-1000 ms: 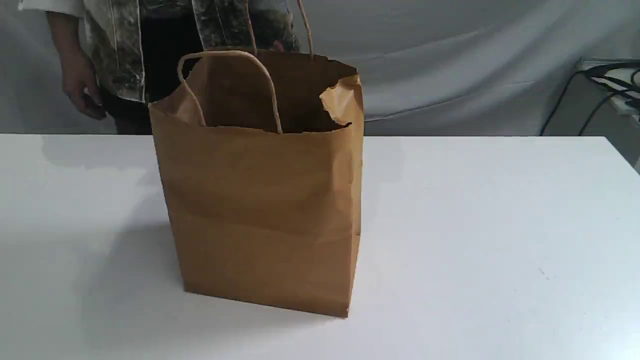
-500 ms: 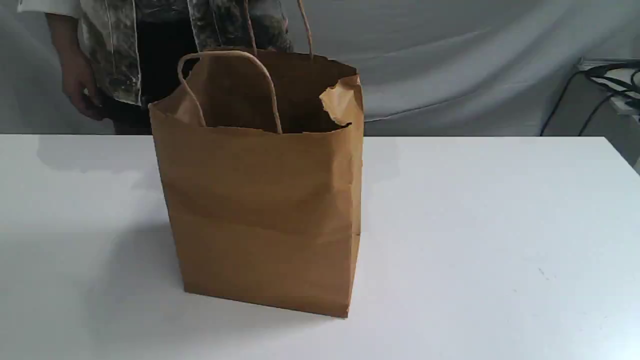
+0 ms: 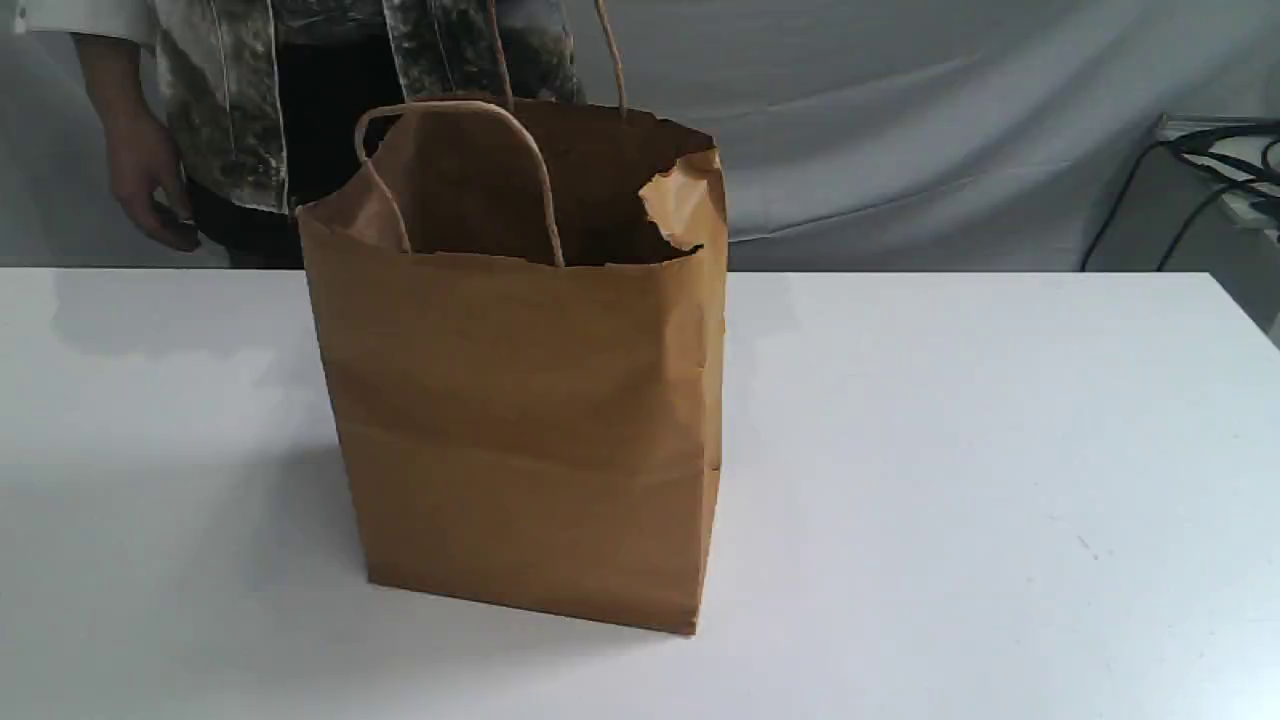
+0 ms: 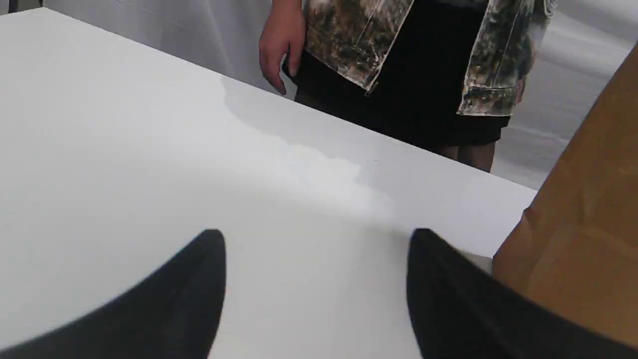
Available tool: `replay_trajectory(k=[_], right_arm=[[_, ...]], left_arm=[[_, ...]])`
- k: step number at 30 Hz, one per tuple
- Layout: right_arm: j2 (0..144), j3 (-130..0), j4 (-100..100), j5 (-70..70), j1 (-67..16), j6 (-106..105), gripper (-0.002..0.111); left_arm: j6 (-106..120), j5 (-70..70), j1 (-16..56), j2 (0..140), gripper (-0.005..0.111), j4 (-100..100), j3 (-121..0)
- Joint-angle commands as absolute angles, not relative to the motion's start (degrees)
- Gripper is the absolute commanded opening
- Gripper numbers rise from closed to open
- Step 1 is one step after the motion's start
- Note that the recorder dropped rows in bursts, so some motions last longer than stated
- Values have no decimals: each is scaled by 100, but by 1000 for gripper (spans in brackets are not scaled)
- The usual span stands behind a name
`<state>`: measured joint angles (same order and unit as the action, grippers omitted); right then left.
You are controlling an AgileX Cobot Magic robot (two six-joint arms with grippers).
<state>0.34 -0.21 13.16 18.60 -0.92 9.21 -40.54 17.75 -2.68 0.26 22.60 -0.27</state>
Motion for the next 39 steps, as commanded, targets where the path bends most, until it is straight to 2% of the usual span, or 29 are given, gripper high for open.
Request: replay_trajectory(k=[1, 39], right_arm=[[0, 0, 1332, 1869, -58, 936, 50], [0, 0, 1332, 1869, -58, 941, 50]], left_arm=[[-4017, 1762, -205, 0, 56, 2221, 0], [-4017, 1762, -65, 0, 56, 2221, 0]])
